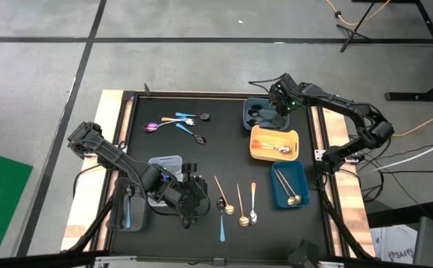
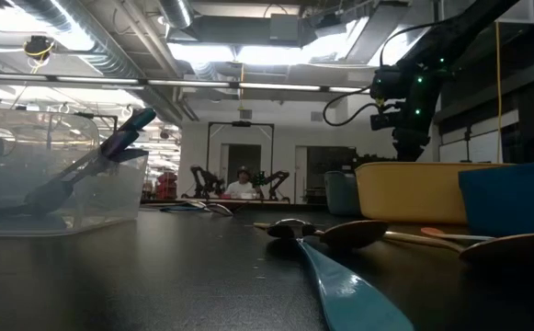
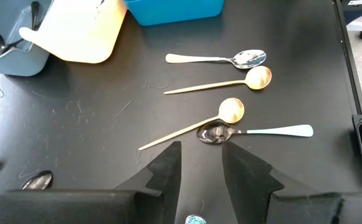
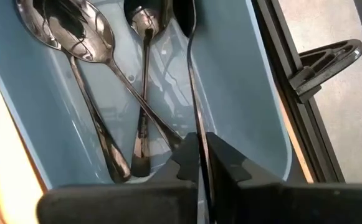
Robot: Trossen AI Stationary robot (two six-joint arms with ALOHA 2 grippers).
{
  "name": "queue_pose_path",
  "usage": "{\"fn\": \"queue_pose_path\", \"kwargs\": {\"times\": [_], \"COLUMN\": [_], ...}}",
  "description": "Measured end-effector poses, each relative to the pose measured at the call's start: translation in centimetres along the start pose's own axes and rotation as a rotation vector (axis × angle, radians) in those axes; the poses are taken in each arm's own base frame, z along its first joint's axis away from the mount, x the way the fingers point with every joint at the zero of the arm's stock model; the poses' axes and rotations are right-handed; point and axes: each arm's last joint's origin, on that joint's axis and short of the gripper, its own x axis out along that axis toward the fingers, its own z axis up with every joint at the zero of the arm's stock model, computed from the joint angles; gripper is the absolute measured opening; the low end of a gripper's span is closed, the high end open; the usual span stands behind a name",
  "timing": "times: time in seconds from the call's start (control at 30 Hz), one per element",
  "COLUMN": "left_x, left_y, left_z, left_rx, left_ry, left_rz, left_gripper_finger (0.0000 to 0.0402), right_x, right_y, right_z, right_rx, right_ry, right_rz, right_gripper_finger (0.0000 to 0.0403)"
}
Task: Sort silverware by color (type)
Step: Put the black spoon into the light blue bin, then put the orange spoon into the yellow bin
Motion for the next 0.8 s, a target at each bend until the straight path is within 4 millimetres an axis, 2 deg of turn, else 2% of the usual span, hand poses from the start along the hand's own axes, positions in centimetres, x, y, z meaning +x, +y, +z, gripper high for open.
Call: {"fn": "queue_pose_path", "kwargs": {"times": [0.4, 0.8], "left_x": [0.0, 0.0], "left_y": [0.01, 0.0], "left_z": [0.0, 0.0], "left_rx": [0.0, 0.0], "left_ry": [0.0, 0.0], "left_rz": [0.001, 0.001], "left_gripper_finger": [0.011, 0.011], "right_x": [0.0, -0.01], "right_y": [0.0, -0.01], "right_z": [0.0, 0.01], "right_rx": [0.0, 0.001], "right_ry": [0.0, 0.0], "right_rz": [-0.001, -0.001], "right_gripper_finger": [0.0071, 0.0072]}}
